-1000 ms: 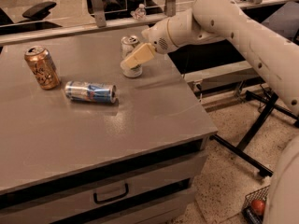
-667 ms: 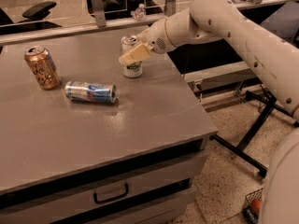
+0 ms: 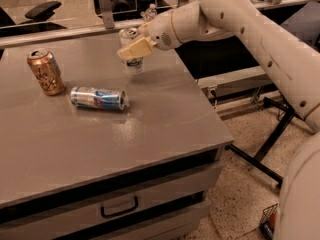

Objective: Move 7up can near orange can

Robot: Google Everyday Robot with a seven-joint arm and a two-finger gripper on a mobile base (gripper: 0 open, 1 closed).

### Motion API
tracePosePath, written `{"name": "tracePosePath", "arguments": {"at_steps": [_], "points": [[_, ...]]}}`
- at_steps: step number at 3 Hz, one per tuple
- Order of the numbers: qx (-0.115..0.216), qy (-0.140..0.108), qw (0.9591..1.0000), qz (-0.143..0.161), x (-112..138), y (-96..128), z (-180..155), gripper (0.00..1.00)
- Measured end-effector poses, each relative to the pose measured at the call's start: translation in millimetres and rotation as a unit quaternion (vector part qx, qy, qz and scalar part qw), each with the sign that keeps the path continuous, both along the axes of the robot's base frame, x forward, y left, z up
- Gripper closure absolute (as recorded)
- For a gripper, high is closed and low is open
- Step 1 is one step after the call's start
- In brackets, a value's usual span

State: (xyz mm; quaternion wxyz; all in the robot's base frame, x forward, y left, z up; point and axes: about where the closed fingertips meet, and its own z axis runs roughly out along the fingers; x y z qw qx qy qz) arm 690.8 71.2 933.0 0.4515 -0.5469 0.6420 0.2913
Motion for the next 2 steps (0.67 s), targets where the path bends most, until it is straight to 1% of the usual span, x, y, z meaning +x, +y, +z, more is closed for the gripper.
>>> {"name": "tracePosePath", "arguments": {"at_steps": [1,2], "points": [[0.021,-0.006,0.9996,0.02,-6.9,30.9,16.0,1.0],[0.038,-0.001,0.9986,0.037,-15.5,72.7,19.9,1.0]]}}
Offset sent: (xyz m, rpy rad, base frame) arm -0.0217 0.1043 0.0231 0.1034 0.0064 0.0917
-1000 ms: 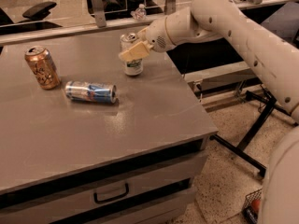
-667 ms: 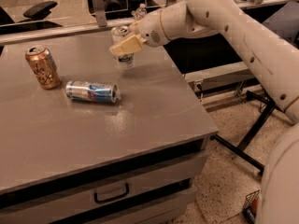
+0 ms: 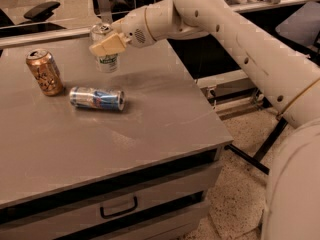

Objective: Move 7up can near orange can

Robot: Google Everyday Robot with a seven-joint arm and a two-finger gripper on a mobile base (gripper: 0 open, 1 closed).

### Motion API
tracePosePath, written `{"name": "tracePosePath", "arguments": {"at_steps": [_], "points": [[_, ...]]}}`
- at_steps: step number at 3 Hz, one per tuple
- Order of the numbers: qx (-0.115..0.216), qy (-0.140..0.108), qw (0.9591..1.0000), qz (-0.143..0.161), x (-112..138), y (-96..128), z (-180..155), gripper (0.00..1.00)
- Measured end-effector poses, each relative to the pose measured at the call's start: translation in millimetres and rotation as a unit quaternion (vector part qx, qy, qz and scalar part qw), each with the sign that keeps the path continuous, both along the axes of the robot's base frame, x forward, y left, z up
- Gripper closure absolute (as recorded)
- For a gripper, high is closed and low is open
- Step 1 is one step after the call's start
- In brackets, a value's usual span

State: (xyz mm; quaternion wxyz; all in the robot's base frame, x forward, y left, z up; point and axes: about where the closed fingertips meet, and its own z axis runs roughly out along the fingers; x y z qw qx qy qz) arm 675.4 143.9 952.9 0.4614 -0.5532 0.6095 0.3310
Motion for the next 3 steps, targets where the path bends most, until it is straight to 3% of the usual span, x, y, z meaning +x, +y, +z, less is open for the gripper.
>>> {"name": "tracePosePath", "arguments": {"at_steps": [1,3], "points": [[0.0,0.0,1.0,0.0,0.0,0.1,0.0,1.0],[0.014,0.026,0.9996,0.003,7.8,40.9,-18.0,1.0]]}}
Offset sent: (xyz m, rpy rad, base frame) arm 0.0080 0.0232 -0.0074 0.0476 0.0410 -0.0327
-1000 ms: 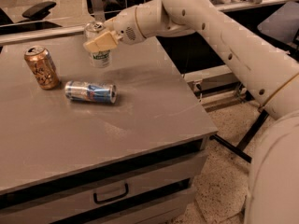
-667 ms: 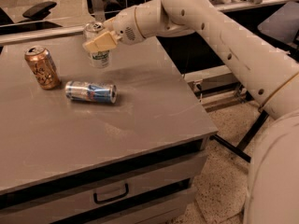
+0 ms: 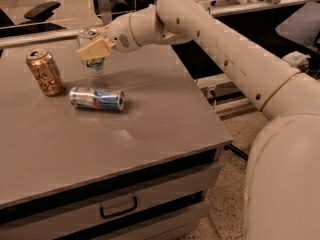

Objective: Move 7up can near orange can

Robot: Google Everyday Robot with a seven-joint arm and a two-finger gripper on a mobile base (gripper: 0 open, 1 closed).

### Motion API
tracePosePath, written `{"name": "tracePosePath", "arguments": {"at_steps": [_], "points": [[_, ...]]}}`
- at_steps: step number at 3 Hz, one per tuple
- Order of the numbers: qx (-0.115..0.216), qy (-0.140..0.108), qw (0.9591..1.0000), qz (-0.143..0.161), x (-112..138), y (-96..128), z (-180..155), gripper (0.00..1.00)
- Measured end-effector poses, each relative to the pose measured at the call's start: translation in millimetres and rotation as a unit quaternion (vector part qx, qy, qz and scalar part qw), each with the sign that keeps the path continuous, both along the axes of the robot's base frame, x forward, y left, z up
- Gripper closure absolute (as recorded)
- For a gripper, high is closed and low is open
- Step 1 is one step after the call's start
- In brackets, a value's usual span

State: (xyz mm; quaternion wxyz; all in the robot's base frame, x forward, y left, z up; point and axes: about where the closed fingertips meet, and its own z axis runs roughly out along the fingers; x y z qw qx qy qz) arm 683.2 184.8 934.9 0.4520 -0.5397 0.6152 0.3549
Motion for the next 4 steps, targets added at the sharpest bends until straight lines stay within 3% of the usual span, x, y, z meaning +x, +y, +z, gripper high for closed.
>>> {"name": "tracePosePath", "arguments": {"at_steps": [1,4], "points": [[-0.004,0.013,0.9998,0.018,-1.5,25.8,-13.1,0.96],[-0.024,0.027,0.998,0.051,-10.9,58.1,-39.0,0.26]]}}
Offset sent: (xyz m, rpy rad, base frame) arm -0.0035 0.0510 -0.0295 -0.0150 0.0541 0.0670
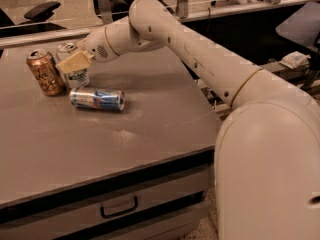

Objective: Move 7up can near orange can

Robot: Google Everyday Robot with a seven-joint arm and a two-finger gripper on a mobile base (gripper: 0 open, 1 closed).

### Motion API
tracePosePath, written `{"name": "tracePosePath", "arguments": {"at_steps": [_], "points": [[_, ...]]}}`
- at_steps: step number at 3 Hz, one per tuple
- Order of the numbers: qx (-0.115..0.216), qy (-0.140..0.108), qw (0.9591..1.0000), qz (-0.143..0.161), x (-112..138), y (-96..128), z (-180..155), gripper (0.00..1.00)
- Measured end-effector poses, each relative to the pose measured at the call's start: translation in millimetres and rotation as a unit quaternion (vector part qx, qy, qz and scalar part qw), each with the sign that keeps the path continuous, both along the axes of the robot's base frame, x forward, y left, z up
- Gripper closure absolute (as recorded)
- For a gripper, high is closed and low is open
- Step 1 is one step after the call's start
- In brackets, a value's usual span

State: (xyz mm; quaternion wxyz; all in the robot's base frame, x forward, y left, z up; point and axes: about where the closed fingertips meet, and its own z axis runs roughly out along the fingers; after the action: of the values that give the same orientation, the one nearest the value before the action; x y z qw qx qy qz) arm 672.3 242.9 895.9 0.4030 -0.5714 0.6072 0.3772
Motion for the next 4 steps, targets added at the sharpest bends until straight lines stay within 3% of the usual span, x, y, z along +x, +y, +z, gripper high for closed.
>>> {"name": "tracePosePath", "arguments": {"at_steps": [1,3,4], "points": [[-0.009,0.001,0.9999,0.013,-2.5,4.6,-3.6,0.0],[-0.013,0.002,0.9996,0.024,-4.4,6.2,-3.5,0.0],[-0.011,-0.005,0.9999,-0.007,-1.3,-22.7,3.7,0.0]]}}
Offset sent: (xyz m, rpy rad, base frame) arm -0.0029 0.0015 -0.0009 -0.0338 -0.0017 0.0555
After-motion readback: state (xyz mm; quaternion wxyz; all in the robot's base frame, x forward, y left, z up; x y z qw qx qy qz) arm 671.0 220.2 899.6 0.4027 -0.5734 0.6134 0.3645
